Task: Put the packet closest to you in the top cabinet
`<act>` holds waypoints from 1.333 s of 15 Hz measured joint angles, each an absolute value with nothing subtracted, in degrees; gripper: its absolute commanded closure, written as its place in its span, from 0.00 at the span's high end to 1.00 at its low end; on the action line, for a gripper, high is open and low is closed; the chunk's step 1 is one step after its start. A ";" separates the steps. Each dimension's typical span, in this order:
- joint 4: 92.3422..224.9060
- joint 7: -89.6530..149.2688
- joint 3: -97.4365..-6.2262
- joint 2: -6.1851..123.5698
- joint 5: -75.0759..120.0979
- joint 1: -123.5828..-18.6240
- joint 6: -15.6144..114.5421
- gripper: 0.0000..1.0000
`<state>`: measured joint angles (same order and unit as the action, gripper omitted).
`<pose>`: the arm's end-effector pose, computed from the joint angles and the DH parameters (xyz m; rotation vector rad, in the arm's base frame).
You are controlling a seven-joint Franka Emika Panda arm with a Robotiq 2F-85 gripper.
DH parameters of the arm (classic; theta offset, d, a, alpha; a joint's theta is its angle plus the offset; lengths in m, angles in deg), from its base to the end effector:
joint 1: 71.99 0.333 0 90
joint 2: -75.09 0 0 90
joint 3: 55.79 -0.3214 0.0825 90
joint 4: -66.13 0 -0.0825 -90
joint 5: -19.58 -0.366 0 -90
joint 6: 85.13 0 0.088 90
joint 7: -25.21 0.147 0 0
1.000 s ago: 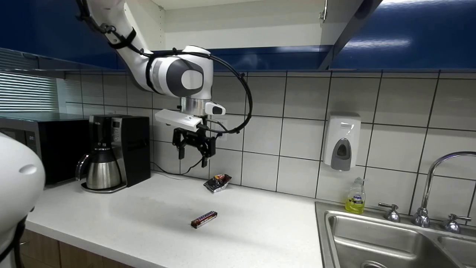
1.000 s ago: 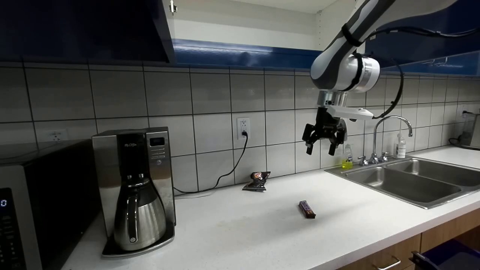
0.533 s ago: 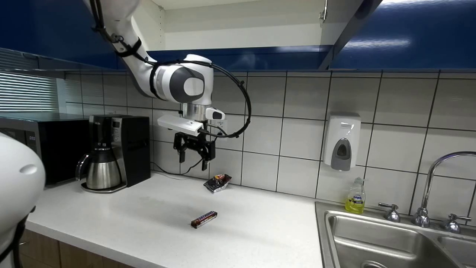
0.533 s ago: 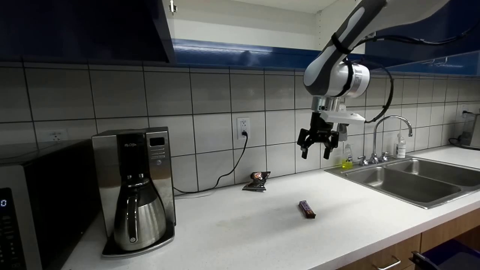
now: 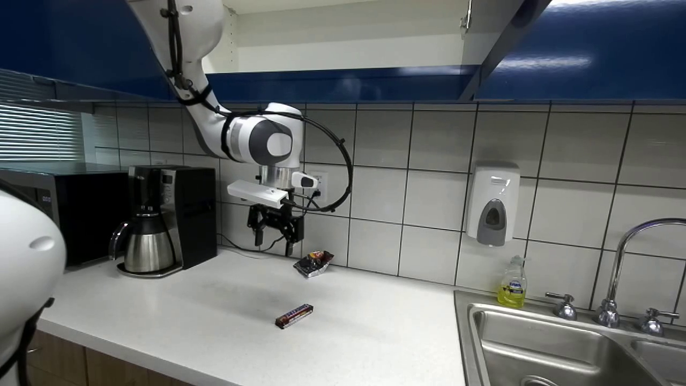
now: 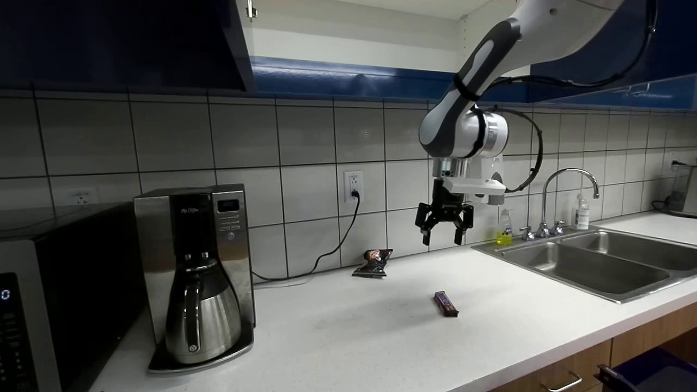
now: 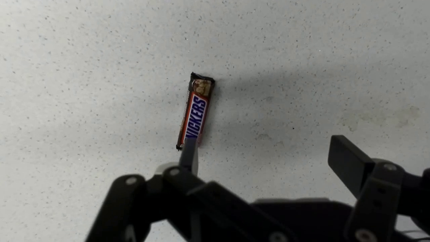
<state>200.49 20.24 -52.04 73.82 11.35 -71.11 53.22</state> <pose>0.4992 -0.0205 0.3061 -3.0457 0.1043 -0.0823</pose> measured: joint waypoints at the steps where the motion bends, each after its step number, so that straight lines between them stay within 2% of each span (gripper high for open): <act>1: 199.85 20.85 -52.25 72.47 11.35 -71.11 53.57 1.00; 20: 186.56 27.68 -52.33 46.25 10.87 -71.45 64.22 1.00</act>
